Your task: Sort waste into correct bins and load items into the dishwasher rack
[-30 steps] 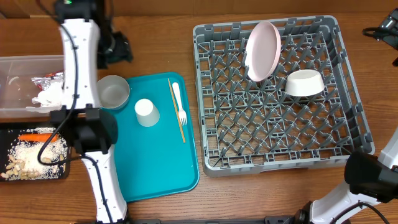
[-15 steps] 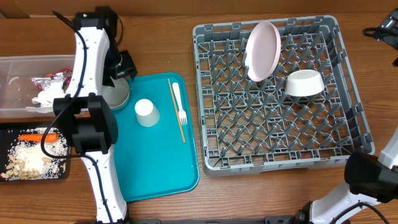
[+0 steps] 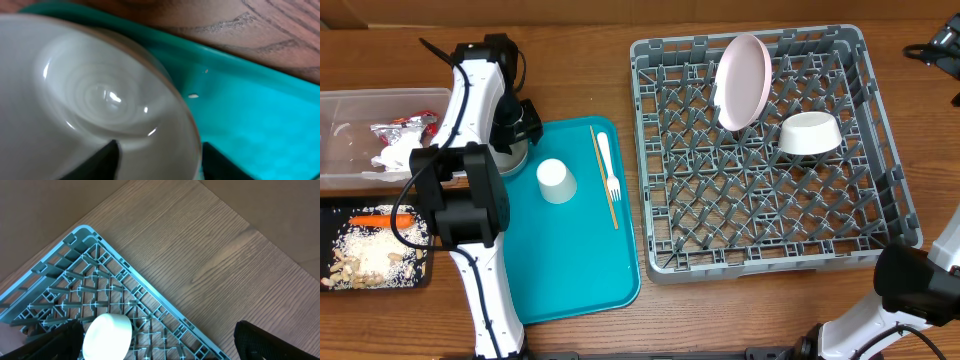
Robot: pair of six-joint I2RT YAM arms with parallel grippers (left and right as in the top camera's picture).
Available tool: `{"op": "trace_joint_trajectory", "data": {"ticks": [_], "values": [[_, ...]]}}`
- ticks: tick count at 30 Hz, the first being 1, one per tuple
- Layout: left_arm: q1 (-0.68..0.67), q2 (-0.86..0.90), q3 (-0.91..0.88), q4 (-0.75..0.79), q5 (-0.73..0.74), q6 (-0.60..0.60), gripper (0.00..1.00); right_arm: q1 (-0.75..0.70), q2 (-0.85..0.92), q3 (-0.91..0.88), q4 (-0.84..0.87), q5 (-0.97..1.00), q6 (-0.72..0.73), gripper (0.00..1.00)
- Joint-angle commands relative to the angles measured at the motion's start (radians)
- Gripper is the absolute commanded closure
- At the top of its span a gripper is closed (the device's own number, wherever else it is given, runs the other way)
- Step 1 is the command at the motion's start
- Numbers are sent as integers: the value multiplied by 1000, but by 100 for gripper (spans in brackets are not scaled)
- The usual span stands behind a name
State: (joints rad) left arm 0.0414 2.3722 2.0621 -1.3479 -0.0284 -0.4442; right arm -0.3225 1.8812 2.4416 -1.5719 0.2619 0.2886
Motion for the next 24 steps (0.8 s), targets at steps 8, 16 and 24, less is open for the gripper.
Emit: {"op": "trace_joint_trajectory", "data": {"ticks": [8, 16, 24], "values": [[6, -7, -7, -18, -69, 11, 96, 0, -19, 5, 3, 6, 8, 0], [4, -62, 163, -141, -68, 13, 96, 0, -19, 5, 3, 6, 8, 0], [3, -219, 279, -266, -32, 21, 96, 0, -19, 5, 3, 6, 8, 0]]}}
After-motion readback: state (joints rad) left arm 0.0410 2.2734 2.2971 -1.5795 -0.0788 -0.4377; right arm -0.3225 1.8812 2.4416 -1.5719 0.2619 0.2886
